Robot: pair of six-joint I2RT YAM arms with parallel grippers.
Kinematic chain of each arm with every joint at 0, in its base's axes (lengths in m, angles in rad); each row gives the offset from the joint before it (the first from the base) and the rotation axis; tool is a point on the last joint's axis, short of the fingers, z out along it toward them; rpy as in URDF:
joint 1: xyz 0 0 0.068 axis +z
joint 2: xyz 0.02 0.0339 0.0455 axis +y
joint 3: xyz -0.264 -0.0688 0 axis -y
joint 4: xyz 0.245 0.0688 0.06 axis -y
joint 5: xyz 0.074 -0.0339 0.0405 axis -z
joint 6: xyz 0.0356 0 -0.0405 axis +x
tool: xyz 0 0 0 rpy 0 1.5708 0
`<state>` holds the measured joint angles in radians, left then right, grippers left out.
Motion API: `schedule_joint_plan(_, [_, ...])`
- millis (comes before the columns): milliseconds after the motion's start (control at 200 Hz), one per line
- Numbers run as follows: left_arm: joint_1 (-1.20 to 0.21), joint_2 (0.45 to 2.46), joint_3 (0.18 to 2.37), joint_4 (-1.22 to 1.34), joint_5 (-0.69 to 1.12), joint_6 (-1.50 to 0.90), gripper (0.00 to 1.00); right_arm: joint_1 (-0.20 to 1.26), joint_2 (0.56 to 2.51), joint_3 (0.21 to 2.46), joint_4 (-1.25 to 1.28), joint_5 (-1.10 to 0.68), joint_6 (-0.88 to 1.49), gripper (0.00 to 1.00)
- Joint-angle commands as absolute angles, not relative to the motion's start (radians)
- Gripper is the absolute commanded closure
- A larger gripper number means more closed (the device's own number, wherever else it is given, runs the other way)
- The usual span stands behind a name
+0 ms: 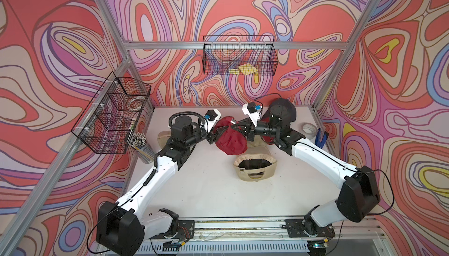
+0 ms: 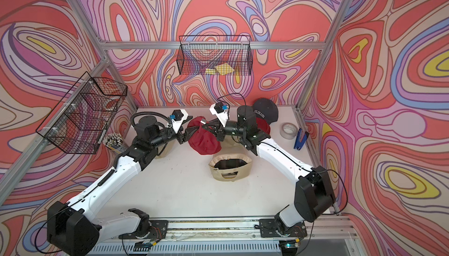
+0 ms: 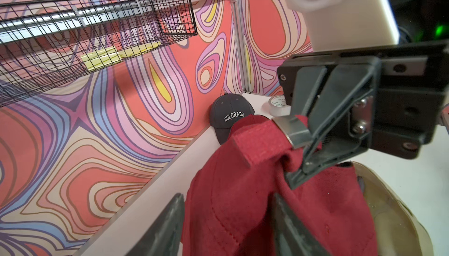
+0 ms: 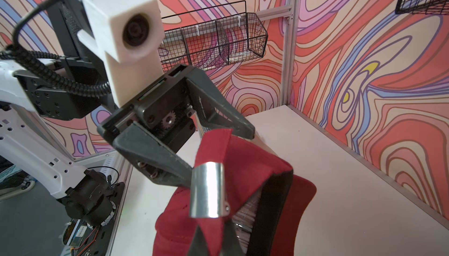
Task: Open the adjustable buckle of the baseball cap
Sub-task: Pick up the baseball cap from the center of the board.
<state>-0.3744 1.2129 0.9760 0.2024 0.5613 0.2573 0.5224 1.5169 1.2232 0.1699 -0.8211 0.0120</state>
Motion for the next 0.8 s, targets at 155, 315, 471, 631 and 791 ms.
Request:
schedule_joint_plan(155, [-0.382, 1.244, 0.977, 0.258, 0.606, 0.234, 0.96, 0.522, 1.518, 1.203, 0.251, -0.85, 0.042, 1.0])
schedule_joint_plan(315, [-0.381, 1.264, 0.982, 0.309, 0.597, 0.156, 1.0, 0.523, 1.538, 1.212, 0.206, -0.806, 0.053, 1.0])
schedule_joint_plan(471, [-0.381, 1.277, 0.985, 0.304, 0.581, 0.181, 1.0, 0.524, 1.558, 1.331, -0.113, -0.665, -0.032, 0.62])
schedule_joint_plan(631, [-0.379, 1.29, 0.995, 0.256, 0.561, 0.256, 1.0, 0.515, 1.494, 1.389, -0.273, -0.537, -0.092, 0.39])
schedule_joint_plan(791, [-0.379, 1.292, 1.003, 0.215, 0.582, 0.317, 1.0, 0.508, 1.444, 1.421, -0.356, -0.526, -0.111, 0.34])
